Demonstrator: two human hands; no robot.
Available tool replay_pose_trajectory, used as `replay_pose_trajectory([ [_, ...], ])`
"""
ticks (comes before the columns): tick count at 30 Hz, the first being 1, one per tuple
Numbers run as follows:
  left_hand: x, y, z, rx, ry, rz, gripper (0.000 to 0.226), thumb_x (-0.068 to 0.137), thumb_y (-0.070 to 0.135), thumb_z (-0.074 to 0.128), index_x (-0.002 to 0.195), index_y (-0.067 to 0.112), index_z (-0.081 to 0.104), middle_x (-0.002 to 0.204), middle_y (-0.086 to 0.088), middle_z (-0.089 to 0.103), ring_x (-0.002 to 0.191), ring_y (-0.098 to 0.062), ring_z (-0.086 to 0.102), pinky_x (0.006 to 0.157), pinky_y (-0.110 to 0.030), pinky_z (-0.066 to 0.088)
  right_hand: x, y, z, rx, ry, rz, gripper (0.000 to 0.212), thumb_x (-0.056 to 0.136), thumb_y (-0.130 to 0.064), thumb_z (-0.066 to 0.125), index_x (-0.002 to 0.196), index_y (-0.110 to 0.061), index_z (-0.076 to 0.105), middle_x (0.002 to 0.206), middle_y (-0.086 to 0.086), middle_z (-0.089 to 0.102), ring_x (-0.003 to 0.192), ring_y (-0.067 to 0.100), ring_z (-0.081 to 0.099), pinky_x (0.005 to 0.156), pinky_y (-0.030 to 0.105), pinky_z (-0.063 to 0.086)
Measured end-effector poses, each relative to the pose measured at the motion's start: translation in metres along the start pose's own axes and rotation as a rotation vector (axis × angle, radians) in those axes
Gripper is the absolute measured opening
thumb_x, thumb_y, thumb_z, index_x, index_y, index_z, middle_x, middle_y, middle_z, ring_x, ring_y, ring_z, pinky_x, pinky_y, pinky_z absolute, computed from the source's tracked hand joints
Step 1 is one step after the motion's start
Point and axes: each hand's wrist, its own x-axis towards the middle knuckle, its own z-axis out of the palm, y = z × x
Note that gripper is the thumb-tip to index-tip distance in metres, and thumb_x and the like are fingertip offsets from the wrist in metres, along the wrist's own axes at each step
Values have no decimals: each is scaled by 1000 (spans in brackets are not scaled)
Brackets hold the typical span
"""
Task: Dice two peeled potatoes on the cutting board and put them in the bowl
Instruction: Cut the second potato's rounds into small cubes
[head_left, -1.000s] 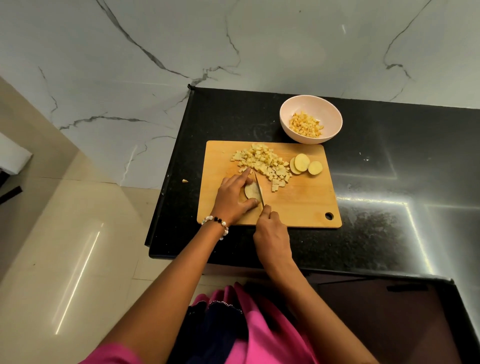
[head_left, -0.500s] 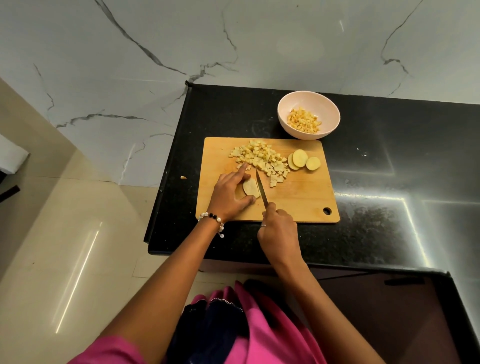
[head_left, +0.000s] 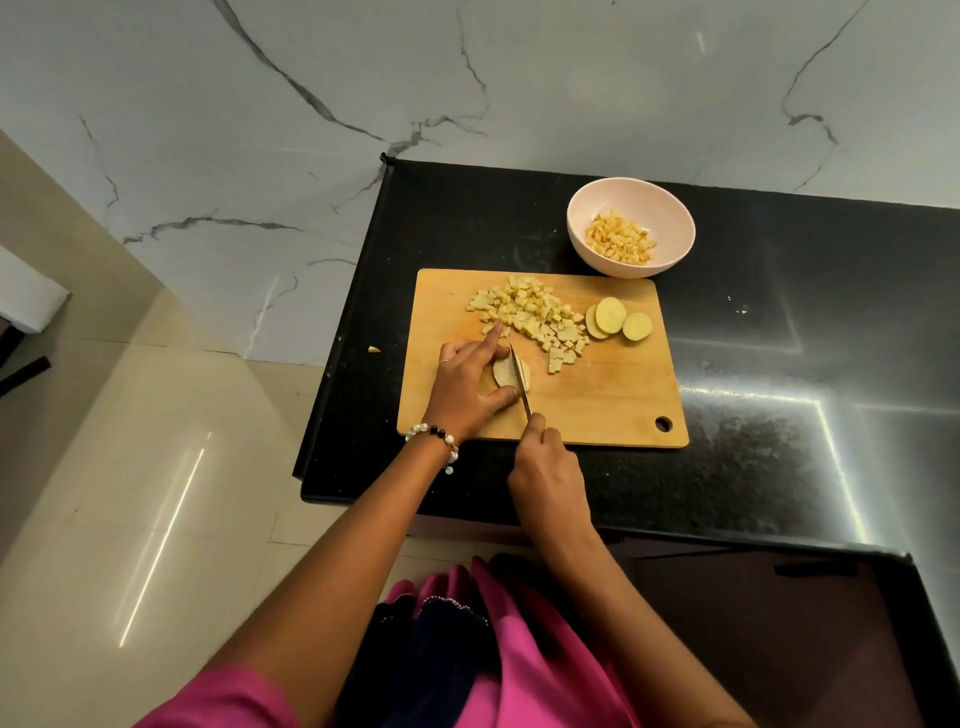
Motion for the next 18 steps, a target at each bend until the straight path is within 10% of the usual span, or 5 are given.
replay_pose_trajectory([
  [6,-1,-1,-1,-16,-22,-20,85,73,25,78,145,18,34,120,6,61,116,-17,40,93,-12,23,-14,12,-11,60,-40,44,43,90,-3,39,133,2,38,111,18,56,92,39,60,69,40,43],
  [18,-3,-2,-3,-23,40,-14,88,71,23,80,144,10,34,113,0,66,110,-20,48,91,-14,28,22,3,-20,64,-32,24,52,93,-4,35,145,1,27,118,21,53,100,38,55,79,40,44],
])
